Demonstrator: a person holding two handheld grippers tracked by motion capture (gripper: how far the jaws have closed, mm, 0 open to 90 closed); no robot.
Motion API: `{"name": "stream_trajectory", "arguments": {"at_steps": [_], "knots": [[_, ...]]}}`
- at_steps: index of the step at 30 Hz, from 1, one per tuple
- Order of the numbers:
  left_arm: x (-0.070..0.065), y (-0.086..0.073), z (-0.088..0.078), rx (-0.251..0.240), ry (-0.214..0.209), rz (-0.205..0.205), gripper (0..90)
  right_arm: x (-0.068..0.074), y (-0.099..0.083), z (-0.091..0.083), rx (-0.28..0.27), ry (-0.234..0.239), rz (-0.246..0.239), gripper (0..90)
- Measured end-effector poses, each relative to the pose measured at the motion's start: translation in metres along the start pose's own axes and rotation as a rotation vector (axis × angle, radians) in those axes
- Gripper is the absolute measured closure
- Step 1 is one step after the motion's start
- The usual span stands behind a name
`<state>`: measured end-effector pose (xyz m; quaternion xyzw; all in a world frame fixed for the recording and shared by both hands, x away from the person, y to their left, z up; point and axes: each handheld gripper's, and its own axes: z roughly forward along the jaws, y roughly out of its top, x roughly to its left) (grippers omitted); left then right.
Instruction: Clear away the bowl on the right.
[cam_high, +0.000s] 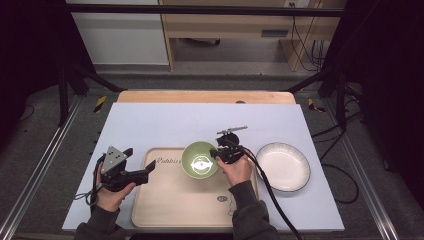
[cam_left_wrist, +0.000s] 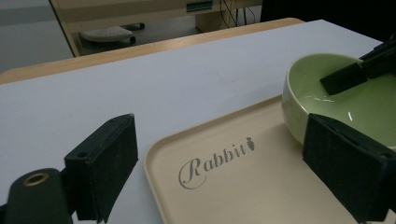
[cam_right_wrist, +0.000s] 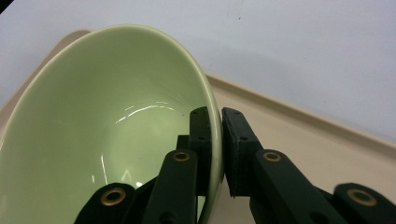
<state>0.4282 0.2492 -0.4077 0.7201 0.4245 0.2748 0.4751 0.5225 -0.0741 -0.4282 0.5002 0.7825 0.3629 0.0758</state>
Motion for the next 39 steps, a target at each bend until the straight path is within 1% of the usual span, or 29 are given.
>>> {"name": "stream_trajectory", "arguments": {"at_steps": [9,16,25,28,31,34,39], "knots": [[0.000,0.000,0.000,0.003,0.000,0.001,10.1,0.001,-0.002,0.008,0.028,0.001,0.006,83.4],[0.000,0.000,0.000,0.004,0.001,0.002,10.1,0.002,-0.004,0.011,0.044,0.003,-0.002,83.4],[0.000,0.000,0.000,0.005,0.000,0.003,10.1,0.003,-0.005,0.013,0.047,0.014,0.003,83.4],[0.000,0.000,0.000,0.005,0.000,0.003,10.1,0.001,-0.005,0.014,0.046,0.020,0.001,83.4],[0.000,-0.001,0.001,0.007,0.000,0.003,10.1,-0.002,-0.007,0.016,0.047,0.028,0.027,83.6],[0.000,-0.001,0.002,0.007,0.000,0.002,10.1,-0.005,-0.008,0.018,0.051,0.020,0.024,83.8],[0.000,-0.001,0.002,0.008,0.000,0.002,10.0,-0.005,-0.008,0.019,0.052,0.026,0.024,83.8]]}}
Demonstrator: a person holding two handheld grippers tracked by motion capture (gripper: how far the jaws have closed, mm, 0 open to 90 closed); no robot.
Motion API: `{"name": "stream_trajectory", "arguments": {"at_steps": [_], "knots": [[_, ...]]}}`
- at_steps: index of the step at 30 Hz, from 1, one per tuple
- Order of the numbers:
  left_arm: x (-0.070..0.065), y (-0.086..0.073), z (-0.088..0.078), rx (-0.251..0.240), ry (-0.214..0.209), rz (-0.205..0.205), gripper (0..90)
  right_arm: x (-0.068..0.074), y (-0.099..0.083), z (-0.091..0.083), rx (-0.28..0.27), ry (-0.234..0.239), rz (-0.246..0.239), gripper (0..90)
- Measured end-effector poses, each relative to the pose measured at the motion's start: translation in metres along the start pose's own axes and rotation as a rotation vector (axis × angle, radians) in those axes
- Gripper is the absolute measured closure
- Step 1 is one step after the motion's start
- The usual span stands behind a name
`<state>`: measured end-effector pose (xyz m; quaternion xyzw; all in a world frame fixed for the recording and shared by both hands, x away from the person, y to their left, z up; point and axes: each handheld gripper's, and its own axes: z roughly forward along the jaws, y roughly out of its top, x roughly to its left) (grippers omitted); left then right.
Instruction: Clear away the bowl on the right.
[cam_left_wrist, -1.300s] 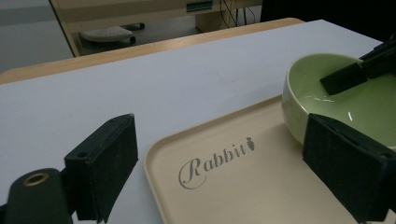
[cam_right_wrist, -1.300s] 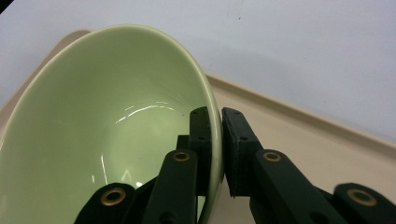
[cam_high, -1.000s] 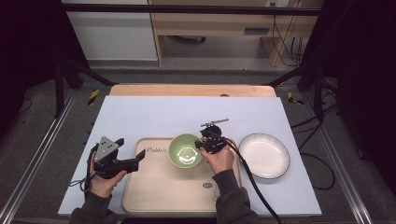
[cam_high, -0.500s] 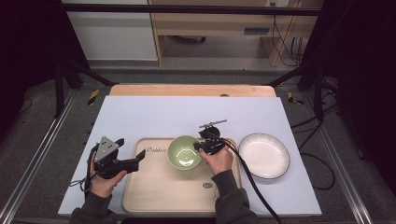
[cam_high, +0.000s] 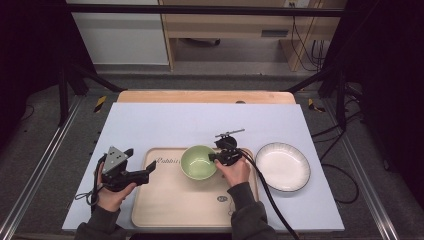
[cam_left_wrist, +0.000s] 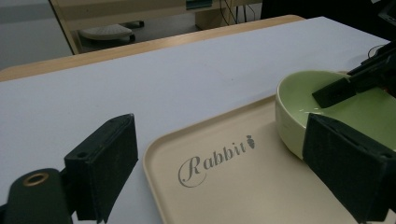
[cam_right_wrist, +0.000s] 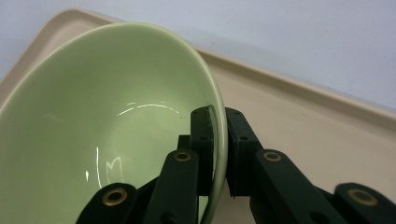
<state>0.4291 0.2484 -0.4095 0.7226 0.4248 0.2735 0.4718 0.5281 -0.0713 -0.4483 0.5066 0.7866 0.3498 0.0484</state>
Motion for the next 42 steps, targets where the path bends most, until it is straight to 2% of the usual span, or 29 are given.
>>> {"name": "stream_trajectory", "arguments": {"at_steps": [6,14,18,23,24,25,27,30,31,34,37,39,42], "knots": [[0.000,0.000,0.000,0.004,-0.001,0.002,10.0,0.000,0.000,0.000,0.004,0.005,-0.002,83.7],[0.001,0.000,0.000,0.003,0.000,-0.001,10.0,0.001,-0.001,0.000,-0.002,-0.010,-0.031,82.9],[0.001,0.000,0.000,0.001,0.000,-0.002,10.0,0.002,-0.001,-0.003,-0.019,-0.013,-0.050,79.3],[0.001,0.000,0.000,0.000,0.003,-0.004,9.9,0.006,-0.001,-0.015,-0.079,-0.023,-0.085,66.9],[0.001,0.000,0.000,0.000,0.003,-0.004,9.9,0.006,-0.001,-0.015,-0.079,-0.023,-0.085,66.9],[0.001,0.000,0.000,0.000,0.005,-0.005,9.9,0.007,-0.002,-0.020,-0.107,-0.027,-0.102,60.4],[0.001,-0.001,0.000,0.002,0.003,-0.003,9.9,0.008,-0.001,-0.025,-0.128,-0.029,-0.120,54.2],[0.001,-0.001,0.001,0.005,0.001,-0.001,9.7,0.009,-0.002,-0.032,-0.151,-0.042,-0.143,46.1],[0.001,-0.001,0.001,0.005,0.001,-0.001,9.6,0.009,-0.002,-0.032,-0.151,-0.042,-0.143,46.1],[0.001,-0.002,0.001,0.006,0.000,-0.002,9.6,0.007,-0.004,-0.040,-0.182,-0.056,-0.181,36.1],[0.001,-0.002,0.001,0.005,0.000,-0.004,9.6,0.007,-0.006,-0.045,-0.212,-0.053,-0.184,30.8],[0.001,-0.002,0.001,0.008,-0.002,-0.003,9.6,0.007,-0.009,-0.053,-0.255,-0.055,-0.196,21.5],[0.001,-0.003,0.002,0.013,-0.002,-0.003,9.6,0.009,-0.013,-0.060,-0.287,-0.061,-0.219,18.1]]}}
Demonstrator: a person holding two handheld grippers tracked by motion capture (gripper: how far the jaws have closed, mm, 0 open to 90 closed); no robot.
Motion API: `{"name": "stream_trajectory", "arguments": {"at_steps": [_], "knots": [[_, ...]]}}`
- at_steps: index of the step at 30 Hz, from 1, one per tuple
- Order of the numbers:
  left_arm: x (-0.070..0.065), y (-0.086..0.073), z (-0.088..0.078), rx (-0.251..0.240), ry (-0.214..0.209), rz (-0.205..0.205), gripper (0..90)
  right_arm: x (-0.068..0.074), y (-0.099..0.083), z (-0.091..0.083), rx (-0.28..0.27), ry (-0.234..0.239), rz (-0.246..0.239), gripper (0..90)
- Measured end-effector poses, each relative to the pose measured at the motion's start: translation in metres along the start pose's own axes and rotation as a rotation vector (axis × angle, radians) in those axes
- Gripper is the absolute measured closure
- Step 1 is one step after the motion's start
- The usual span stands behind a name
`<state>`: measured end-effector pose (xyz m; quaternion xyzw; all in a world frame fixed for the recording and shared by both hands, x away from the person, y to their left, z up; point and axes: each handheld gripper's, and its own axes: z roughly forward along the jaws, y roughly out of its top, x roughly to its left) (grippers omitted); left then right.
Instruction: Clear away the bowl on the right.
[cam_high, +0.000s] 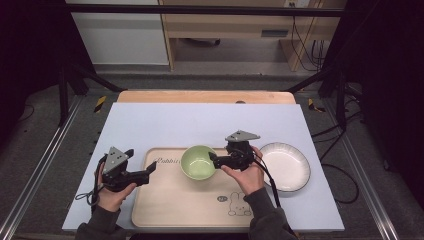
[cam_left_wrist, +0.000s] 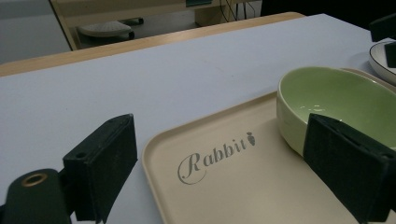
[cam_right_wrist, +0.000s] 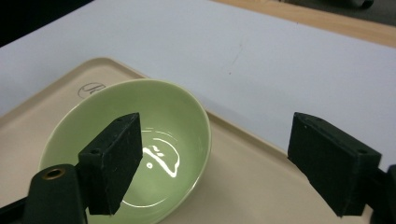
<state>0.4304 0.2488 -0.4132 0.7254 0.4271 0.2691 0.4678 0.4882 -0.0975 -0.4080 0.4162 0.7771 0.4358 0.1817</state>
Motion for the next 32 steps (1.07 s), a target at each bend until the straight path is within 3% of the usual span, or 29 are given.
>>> {"name": "stream_trajectory", "arguments": {"at_steps": [6,23,32], "knots": [[0.000,-0.001,0.001,0.001,0.000,-0.003,9.5,-0.002,-0.005,-0.013,-0.044,0.033,-0.003,15.4],[0.003,-0.005,0.004,0.020,0.005,-0.001,9.3,-0.029,-0.041,-0.058,-0.169,-0.024,-0.001,13.8],[0.004,-0.007,0.005,0.024,0.006,-0.005,9.3,-0.033,-0.051,-0.070,-0.215,-0.041,-0.012,13.1]]}}
